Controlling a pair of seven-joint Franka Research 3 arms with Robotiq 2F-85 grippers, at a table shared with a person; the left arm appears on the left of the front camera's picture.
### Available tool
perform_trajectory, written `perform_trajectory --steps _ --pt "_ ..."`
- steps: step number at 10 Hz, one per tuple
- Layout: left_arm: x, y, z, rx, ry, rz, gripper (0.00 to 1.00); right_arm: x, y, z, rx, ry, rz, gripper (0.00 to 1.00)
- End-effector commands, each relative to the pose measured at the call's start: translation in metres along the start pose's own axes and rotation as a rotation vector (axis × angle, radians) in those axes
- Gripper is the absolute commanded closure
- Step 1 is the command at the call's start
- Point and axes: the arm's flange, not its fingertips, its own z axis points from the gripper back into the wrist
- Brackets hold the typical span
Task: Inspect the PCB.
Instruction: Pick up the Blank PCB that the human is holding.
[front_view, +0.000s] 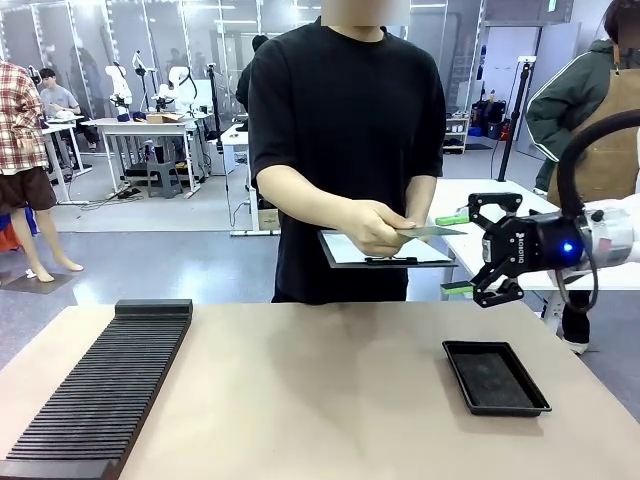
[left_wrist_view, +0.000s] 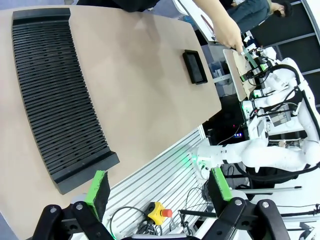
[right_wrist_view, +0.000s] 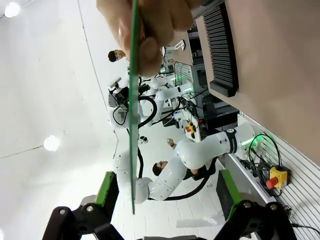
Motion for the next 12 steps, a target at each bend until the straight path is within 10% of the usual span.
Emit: perform_trajectory --steps 1,3,5,6,8,12 --pt "0.0 -0.002 0.002 0.018 0.009 0.007 0.0 0.015 0.003 -0.004 0.042 0.0 0.061 0.0" --pt "0.0 -0.002 0.002 0.018 0.009 0.007 0.0 0.023 0.002 -0.003 0.081 0.013 0.088 0.0" --pt "0.0 -0.002 0.002 0.018 0.009 0.007 0.0 0.031 -0.002 -0.011 0.102 0.02 0.085 0.24" --pt "0.0 -0.002 0.002 0.018 0.009 0.007 0.0 0.033 -0.002 -0.012 0.12 0.016 0.099 0.68" --pt "0.0 -0.002 0.002 0.018 0.009 0.007 0.0 0.036 0.002 -0.01 0.139 0.027 0.111 1.0" --pt "0.0 -0.002 0.002 0.018 0.009 0.007 0.0 0.039 0.001 -0.01 0.134 0.039 0.093 1.0"
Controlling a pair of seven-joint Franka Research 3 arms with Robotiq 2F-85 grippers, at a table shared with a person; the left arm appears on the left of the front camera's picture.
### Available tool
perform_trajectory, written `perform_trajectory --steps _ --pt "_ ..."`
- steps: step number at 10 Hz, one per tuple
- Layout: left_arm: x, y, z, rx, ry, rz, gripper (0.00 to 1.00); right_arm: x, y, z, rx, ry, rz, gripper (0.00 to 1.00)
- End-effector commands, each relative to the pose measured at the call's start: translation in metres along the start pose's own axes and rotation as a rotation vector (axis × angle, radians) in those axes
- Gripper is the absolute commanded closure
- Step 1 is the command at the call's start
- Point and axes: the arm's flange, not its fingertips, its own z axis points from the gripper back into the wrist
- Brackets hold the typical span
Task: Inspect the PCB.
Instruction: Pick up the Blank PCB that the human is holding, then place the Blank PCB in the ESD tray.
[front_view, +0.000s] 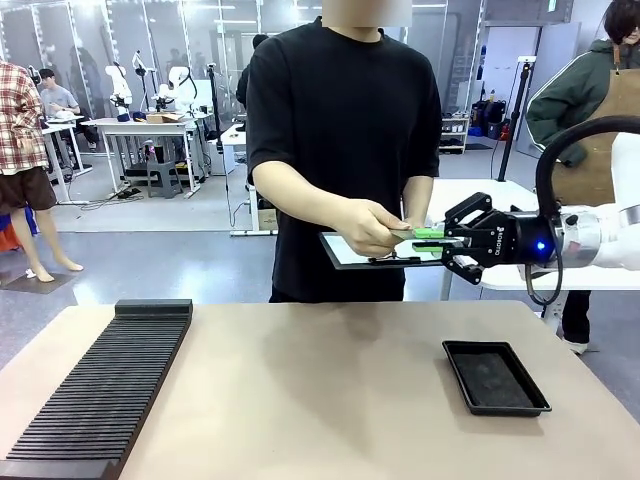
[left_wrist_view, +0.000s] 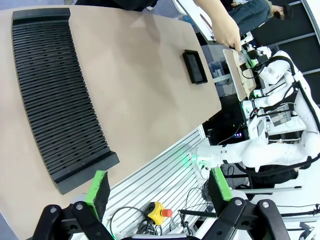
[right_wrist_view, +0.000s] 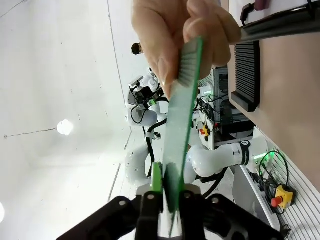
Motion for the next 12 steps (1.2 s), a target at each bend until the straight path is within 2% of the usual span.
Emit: perform_trajectory --steps 1,5,6,12 --pt "0.0 -0.002 0.002 0.019 0.009 0.008 0.0 0.005 0.004 0.002 0.013 0.012 0.006 1.0" --pt "0.0 -0.002 0.002 0.019 0.009 0.008 0.0 -0.002 0.003 0.016 -0.019 0.033 -0.034 1.0" --pt "0.0 -0.002 0.002 0.019 0.009 0.008 0.0 0.0 0.0 0.005 0.006 -0.004 -0.004 1.0" --pt "0.0 -0.002 0.002 0.019 0.009 0.008 0.0 0.0 0.0 0.005 0.006 -0.004 -0.004 1.0"
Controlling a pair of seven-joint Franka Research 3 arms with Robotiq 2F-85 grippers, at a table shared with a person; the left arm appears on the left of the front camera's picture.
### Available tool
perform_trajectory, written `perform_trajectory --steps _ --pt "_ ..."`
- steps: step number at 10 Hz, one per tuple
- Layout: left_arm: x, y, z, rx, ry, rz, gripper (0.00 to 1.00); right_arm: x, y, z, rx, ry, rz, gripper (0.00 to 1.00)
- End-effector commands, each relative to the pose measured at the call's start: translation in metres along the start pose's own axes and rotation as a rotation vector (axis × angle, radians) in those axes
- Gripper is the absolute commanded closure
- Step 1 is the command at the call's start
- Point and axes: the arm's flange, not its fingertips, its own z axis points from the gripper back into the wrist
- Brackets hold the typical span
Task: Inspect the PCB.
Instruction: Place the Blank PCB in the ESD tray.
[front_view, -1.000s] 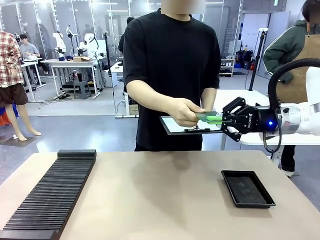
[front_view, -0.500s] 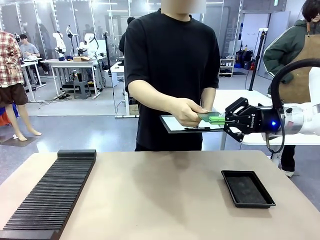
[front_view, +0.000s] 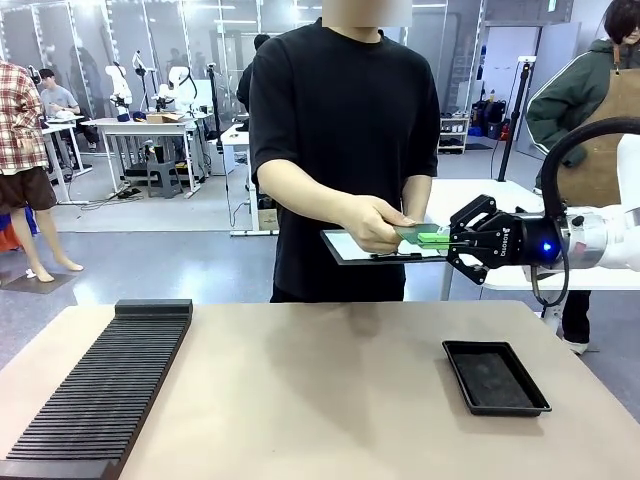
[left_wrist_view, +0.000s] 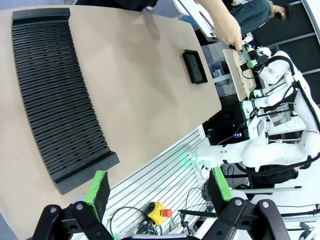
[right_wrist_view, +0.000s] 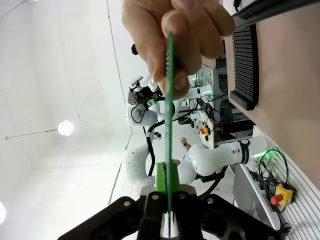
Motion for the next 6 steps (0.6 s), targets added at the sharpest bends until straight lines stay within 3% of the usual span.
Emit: perform_trajectory --steps 1,6 --pt "0.0002 -0.0024 0.002 0.019 0.008 0.008 0.0 0.0011 0.0012 -0.0028 0.007 -0.004 0.004 1.0" --pt "0.0002 -0.0024 0.002 0.019 0.008 0.008 0.0 0.0011 0.0012 -0.0028 0.007 -0.004 0.004 1.0"
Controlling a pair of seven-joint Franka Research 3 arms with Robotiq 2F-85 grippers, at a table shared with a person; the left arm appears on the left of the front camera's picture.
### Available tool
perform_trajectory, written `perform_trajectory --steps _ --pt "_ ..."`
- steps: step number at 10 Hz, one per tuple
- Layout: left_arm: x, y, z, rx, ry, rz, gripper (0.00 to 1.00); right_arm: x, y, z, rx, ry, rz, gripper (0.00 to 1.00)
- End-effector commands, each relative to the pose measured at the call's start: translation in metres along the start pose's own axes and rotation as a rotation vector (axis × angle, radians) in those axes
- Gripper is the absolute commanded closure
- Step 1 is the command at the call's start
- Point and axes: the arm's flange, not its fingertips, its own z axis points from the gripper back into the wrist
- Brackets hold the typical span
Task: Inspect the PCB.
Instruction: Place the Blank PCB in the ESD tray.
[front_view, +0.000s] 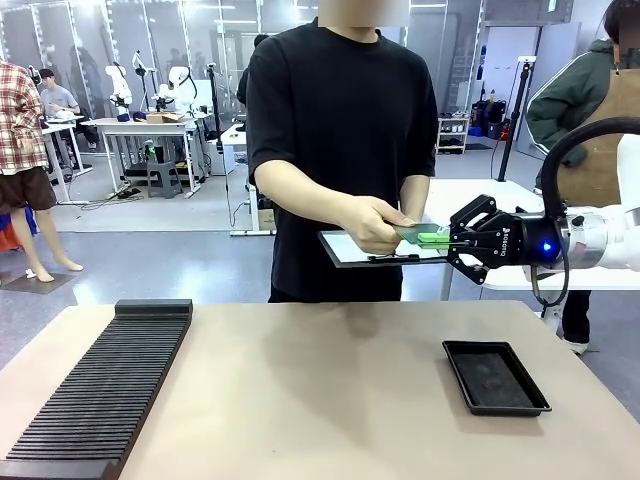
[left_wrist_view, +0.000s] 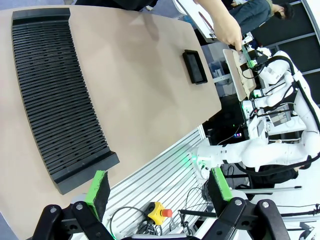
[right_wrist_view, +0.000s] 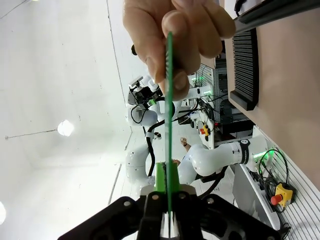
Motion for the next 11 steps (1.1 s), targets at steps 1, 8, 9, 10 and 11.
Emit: perform_trajectory --steps 1,8,9,10,11 --pt "0.0002 -0.0024 0.002 0.019 0.008 0.008 0.0 0.001 0.0012 -0.0029 0.007 -0.003 0.004 1.0" --pt "0.0002 -0.0024 0.002 0.019 0.008 0.008 0.0 0.001 0.0012 -0.0029 0.007 -0.003 0.004 1.0" --pt "0.0002 -0.0024 0.002 0.019 0.008 0.008 0.0 0.001 0.0012 -0.0029 0.007 -0.003 0.004 1.0" --pt "0.0002 -0.0024 0.002 0.019 0.008 0.008 0.0 0.001 0.0012 -0.0029 0.007 -0.003 0.004 1.0" --pt "0.0002 -0.0024 0.002 0.019 0.008 0.008 0.0 0.001 0.0012 -0.0029 0.007 -0.003 0.004 1.0"
